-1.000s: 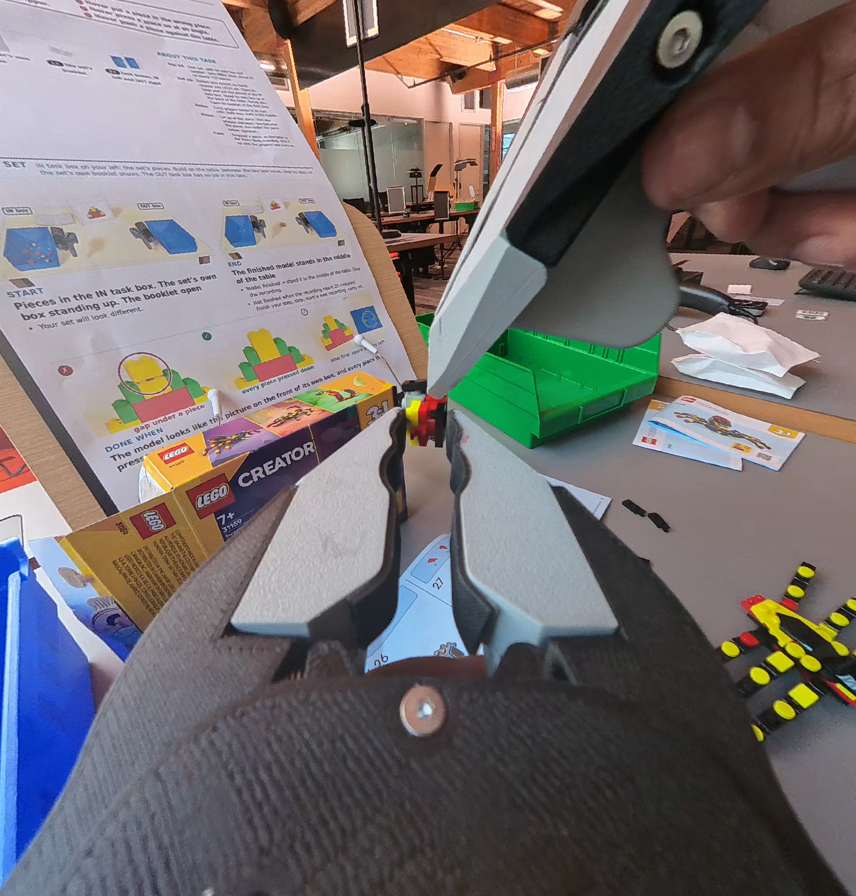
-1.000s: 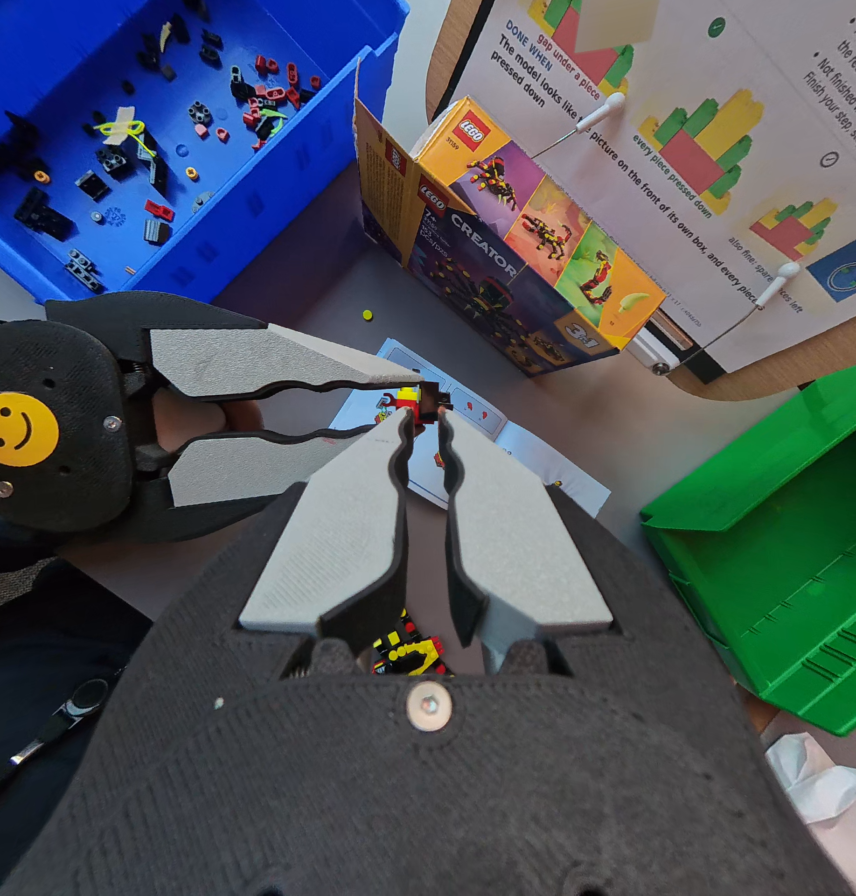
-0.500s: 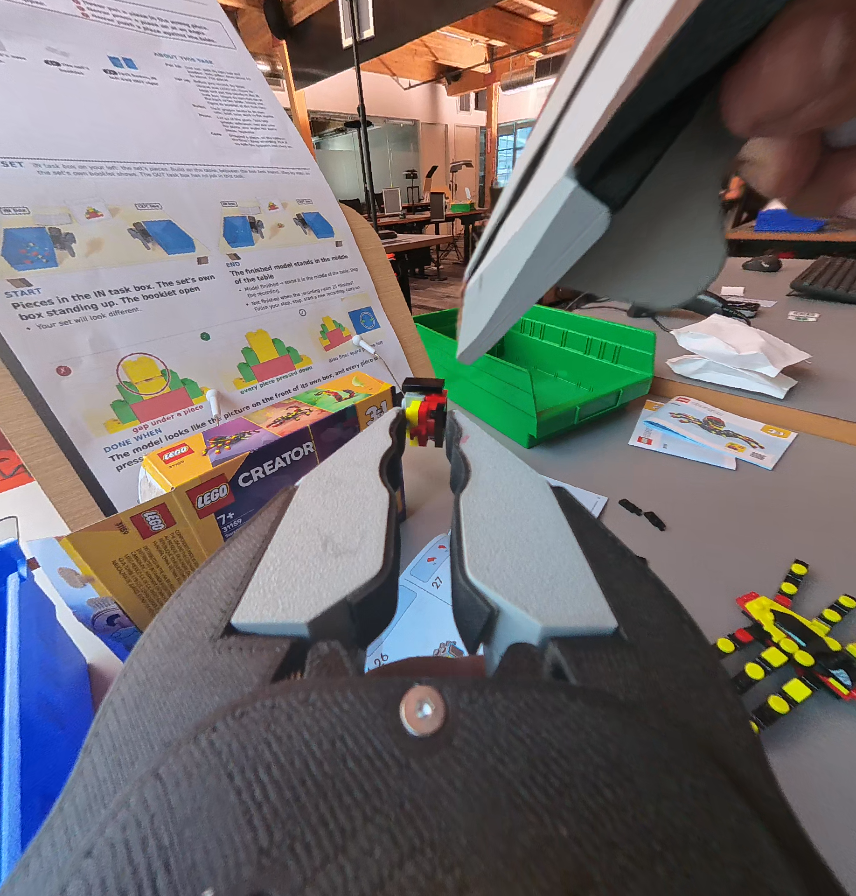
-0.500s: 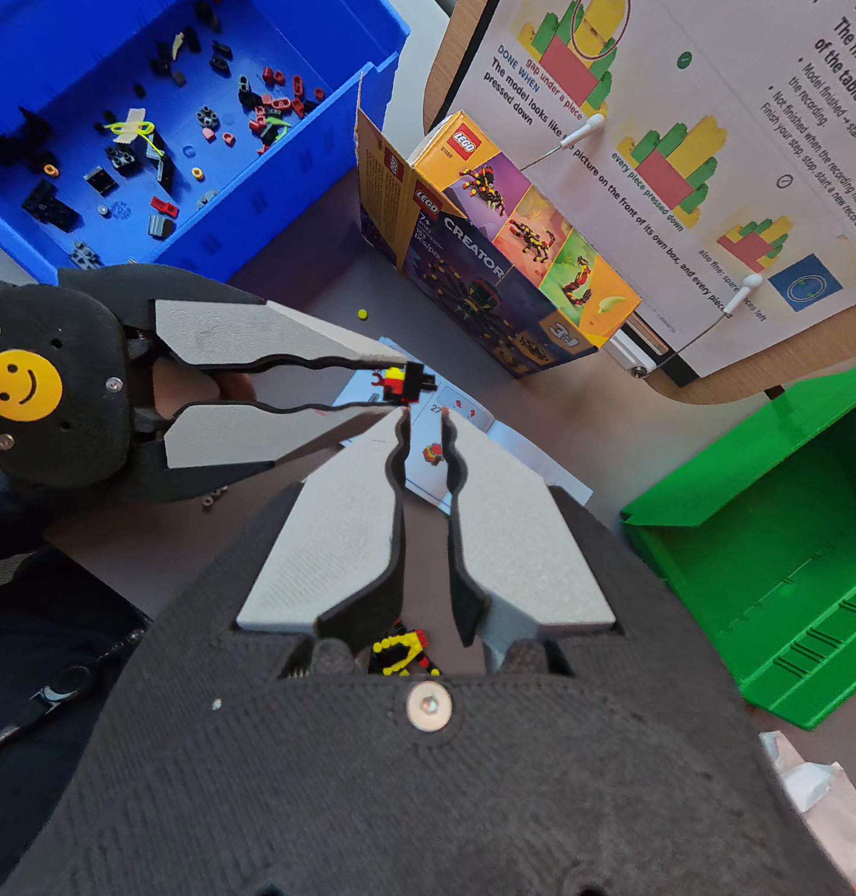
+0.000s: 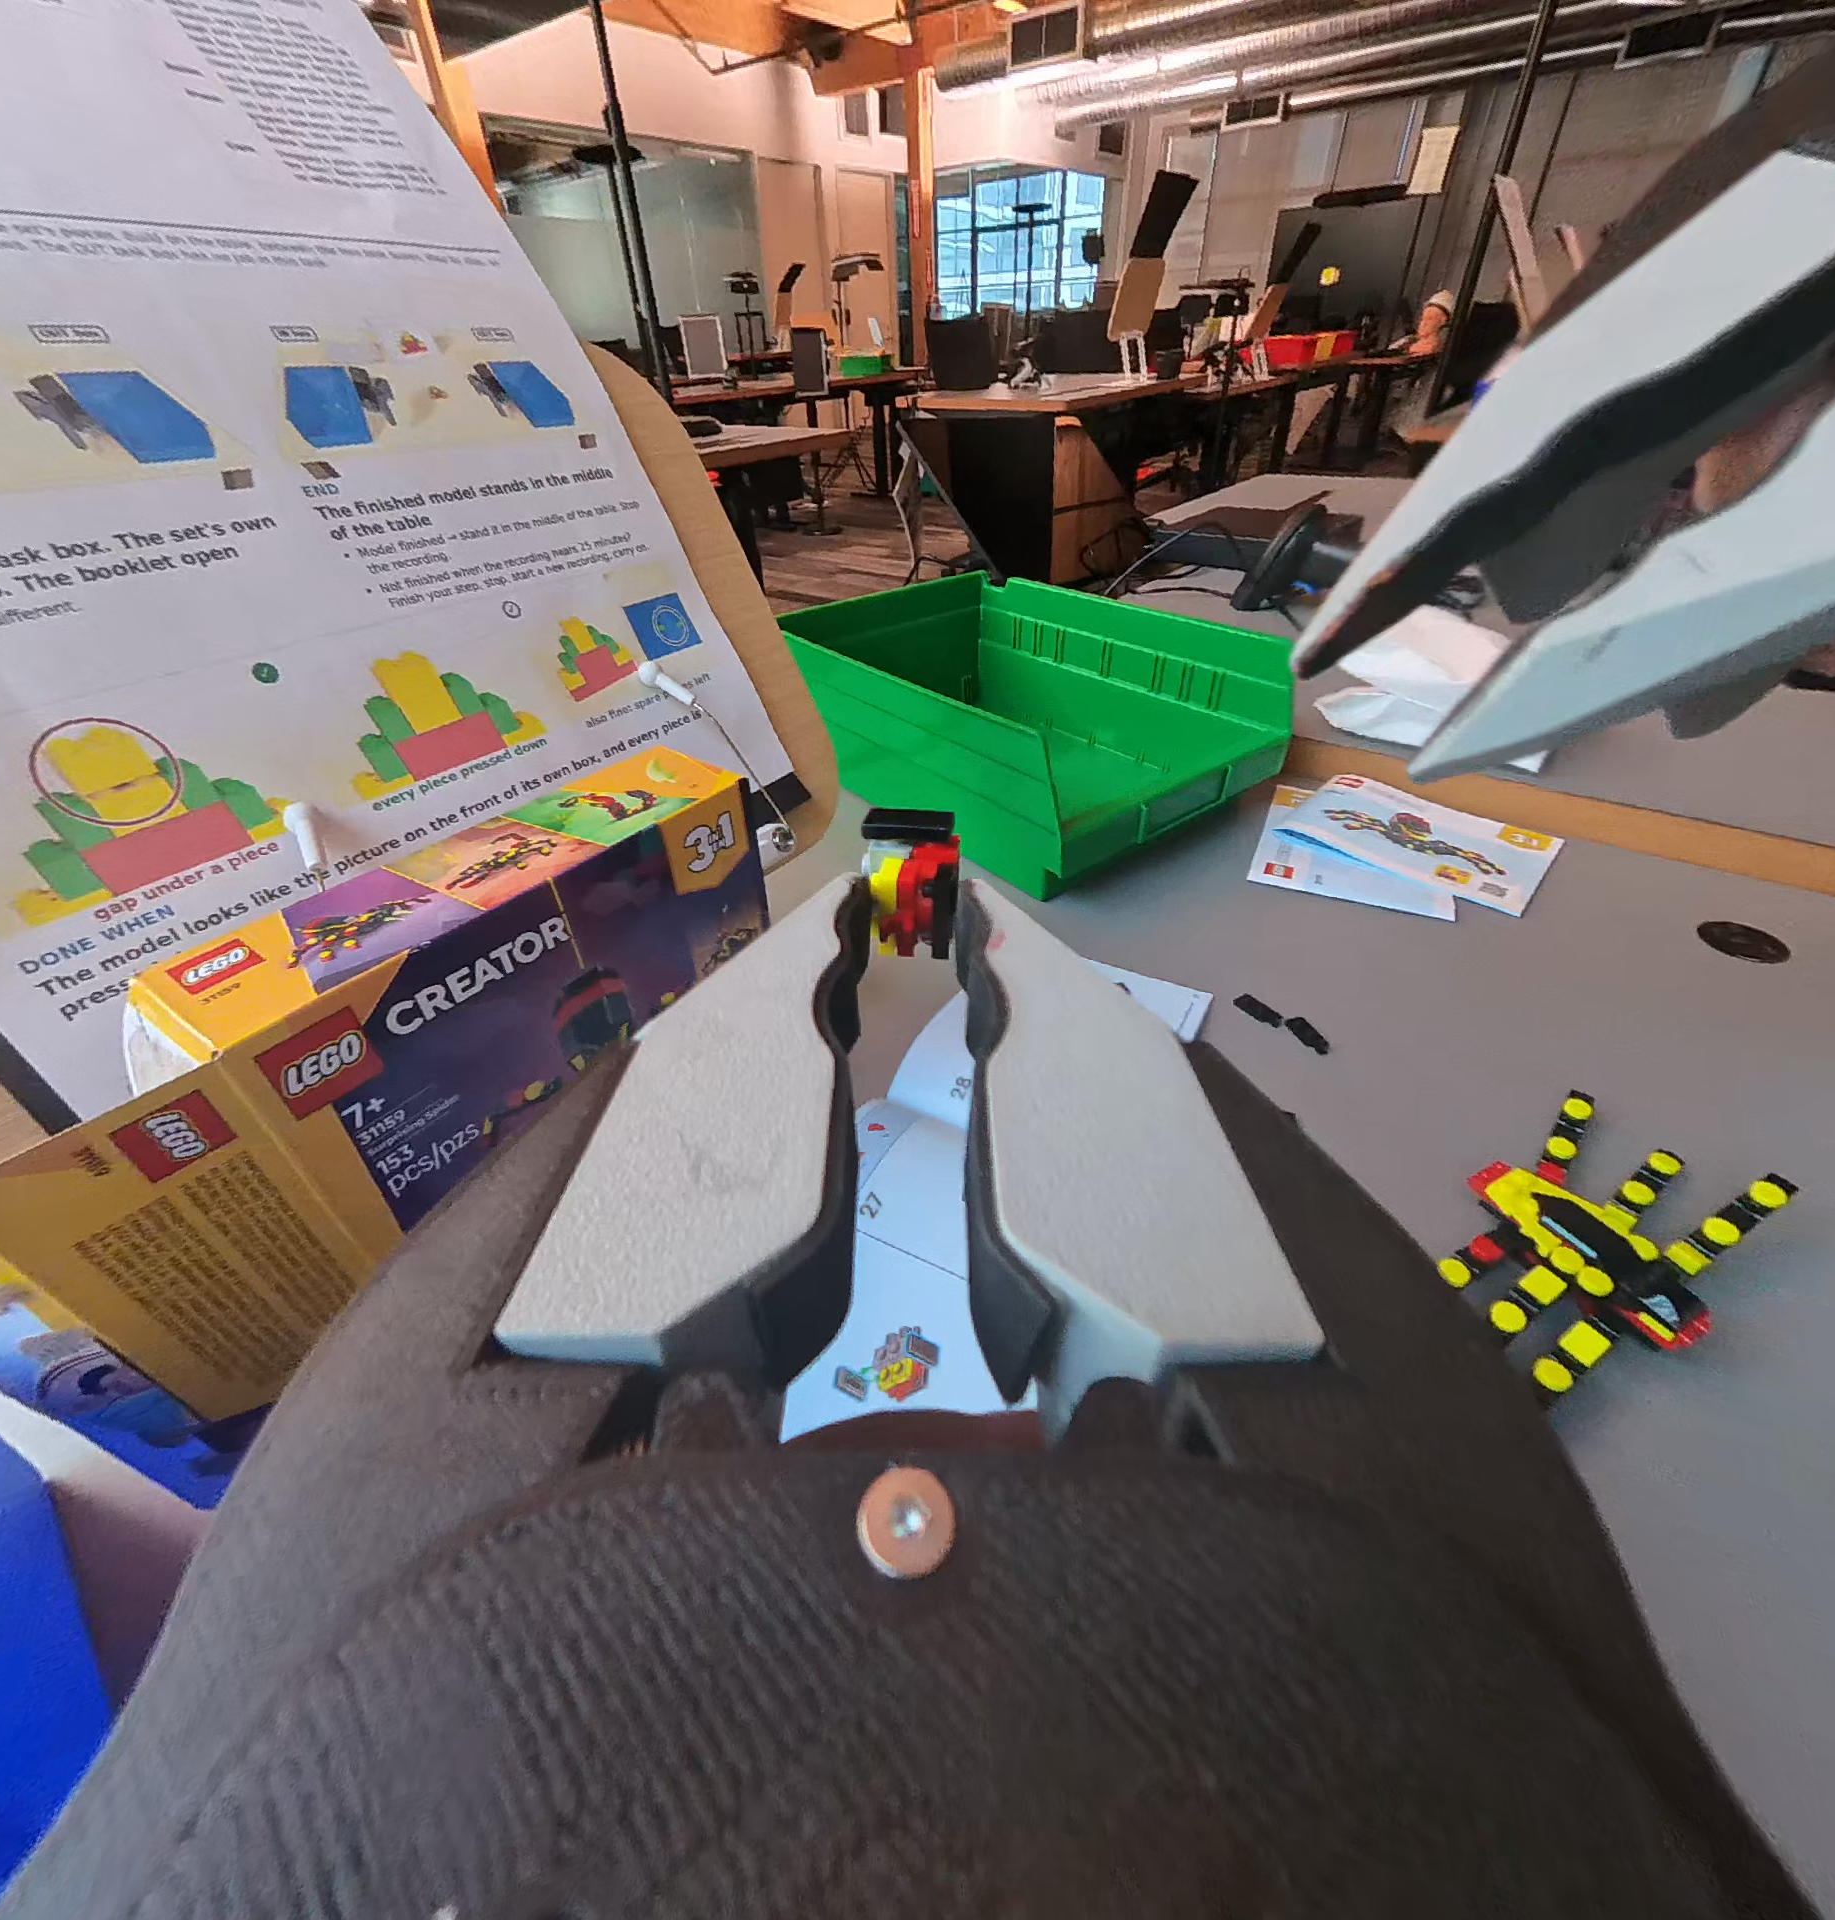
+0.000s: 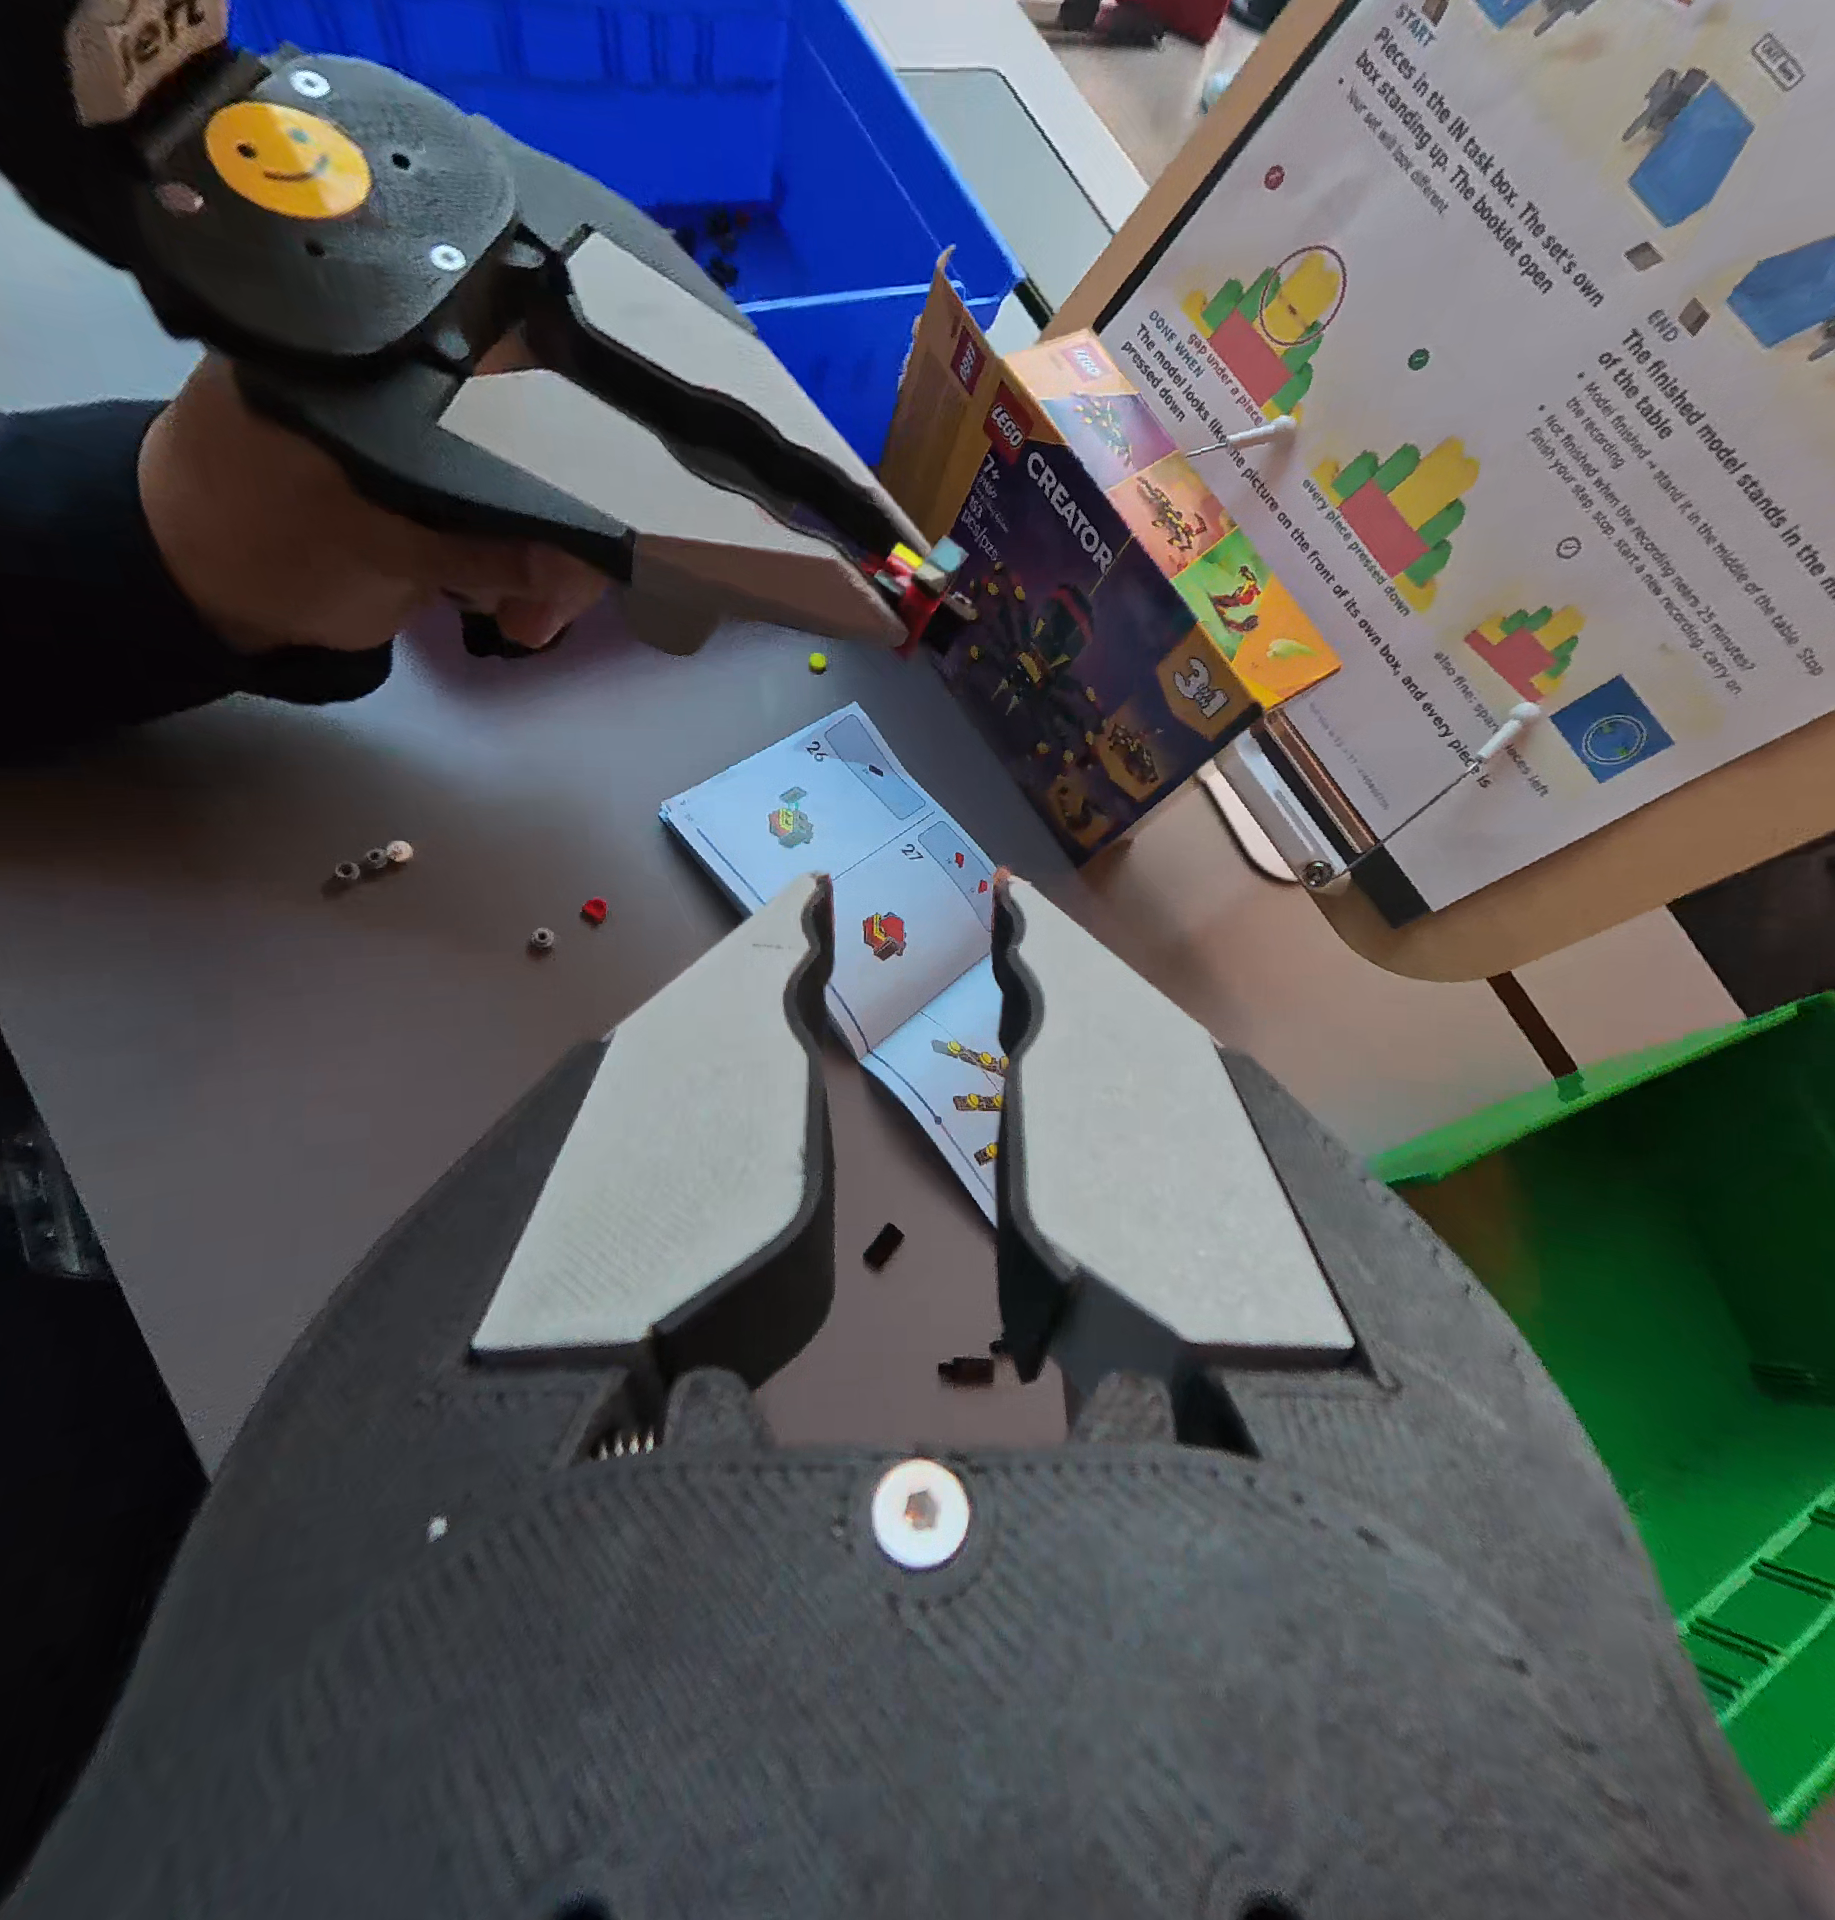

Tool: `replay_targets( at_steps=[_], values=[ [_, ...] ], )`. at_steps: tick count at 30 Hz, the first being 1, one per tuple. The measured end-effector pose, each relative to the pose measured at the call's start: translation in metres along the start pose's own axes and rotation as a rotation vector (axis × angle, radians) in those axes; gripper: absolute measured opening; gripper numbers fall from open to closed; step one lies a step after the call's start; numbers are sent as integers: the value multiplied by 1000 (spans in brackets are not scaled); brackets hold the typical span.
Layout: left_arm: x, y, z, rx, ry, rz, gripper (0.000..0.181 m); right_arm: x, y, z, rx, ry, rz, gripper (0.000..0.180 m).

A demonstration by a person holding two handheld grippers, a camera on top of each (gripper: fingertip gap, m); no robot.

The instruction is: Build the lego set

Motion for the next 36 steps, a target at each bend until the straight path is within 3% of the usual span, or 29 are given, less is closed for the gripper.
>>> replay_targets(
  at_steps=[16,27,36],
  values=[
    [-5,1,-18,235,48,22,13,40,3,38,1,355,-206,57],
    [-20,9,-39,431,110,4,13,26,16,50,109,511,-299,72],
    [-42,23,-42,563,182,-32,13,12,38,51,101,512,-363,70]
  ],
)
Point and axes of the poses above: each gripper's, where its closed fingertips meet, y back along the fingers, x out of its underside, z = x × y across the jaws, the point moved 9 cm from there along y, back along the fingers, and after that the axes turned 2 degrees about -z, right-handed, at the moved point
